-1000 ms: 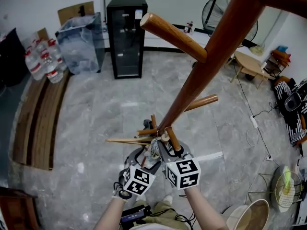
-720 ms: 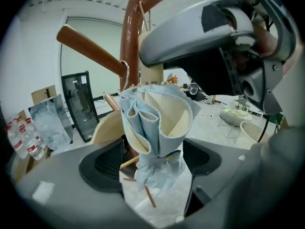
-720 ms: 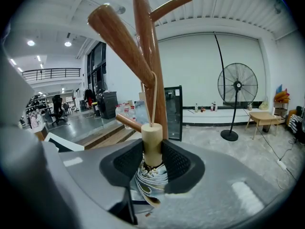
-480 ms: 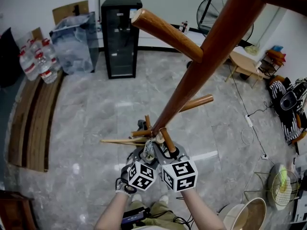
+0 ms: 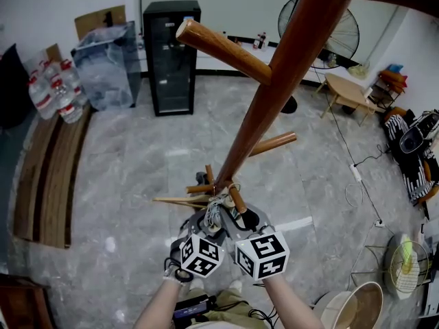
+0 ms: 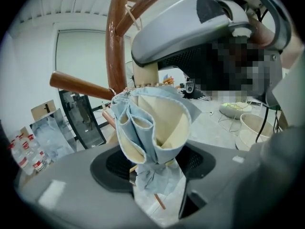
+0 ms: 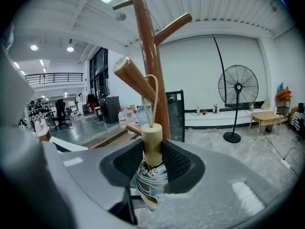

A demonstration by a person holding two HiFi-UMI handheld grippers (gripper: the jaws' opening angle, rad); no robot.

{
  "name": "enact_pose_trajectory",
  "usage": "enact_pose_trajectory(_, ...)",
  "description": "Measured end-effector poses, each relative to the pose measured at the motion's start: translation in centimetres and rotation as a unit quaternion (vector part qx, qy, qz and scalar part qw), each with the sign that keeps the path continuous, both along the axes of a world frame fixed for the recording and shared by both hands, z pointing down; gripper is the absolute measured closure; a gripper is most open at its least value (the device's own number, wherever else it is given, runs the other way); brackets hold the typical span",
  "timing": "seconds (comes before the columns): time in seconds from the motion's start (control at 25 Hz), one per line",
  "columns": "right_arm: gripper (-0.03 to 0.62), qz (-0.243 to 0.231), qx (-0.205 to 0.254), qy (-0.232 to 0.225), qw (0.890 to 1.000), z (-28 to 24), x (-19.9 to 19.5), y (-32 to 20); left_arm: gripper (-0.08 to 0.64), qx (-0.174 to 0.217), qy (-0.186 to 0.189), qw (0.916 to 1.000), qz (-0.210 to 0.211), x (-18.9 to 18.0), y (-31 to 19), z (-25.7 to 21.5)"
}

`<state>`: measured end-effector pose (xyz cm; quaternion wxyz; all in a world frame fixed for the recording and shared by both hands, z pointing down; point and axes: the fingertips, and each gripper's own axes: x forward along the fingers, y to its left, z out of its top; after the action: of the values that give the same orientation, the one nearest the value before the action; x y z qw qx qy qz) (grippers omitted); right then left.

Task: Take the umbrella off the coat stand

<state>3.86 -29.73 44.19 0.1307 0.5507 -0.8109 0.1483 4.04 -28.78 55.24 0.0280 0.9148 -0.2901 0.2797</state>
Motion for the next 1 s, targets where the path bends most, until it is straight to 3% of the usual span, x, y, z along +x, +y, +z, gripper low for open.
enact_pose_trajectory(0.56, 0.468, -0.001, 0.033, -0.014, 0.999, -4.6, 0.6, 4.9, 0.276, 0.035, -0.006, 0.9992, 0.018, 0.3, 4.3, -4.5)
enact_pose_trajectory(1.0, 0.468, 0.082, 0.057, -0.018, 0.995, -7.6, 5.8, 8.8, 0.279, 0.052, -0.003, 0.9935, 0.101, 5.3, 7.9, -7.4)
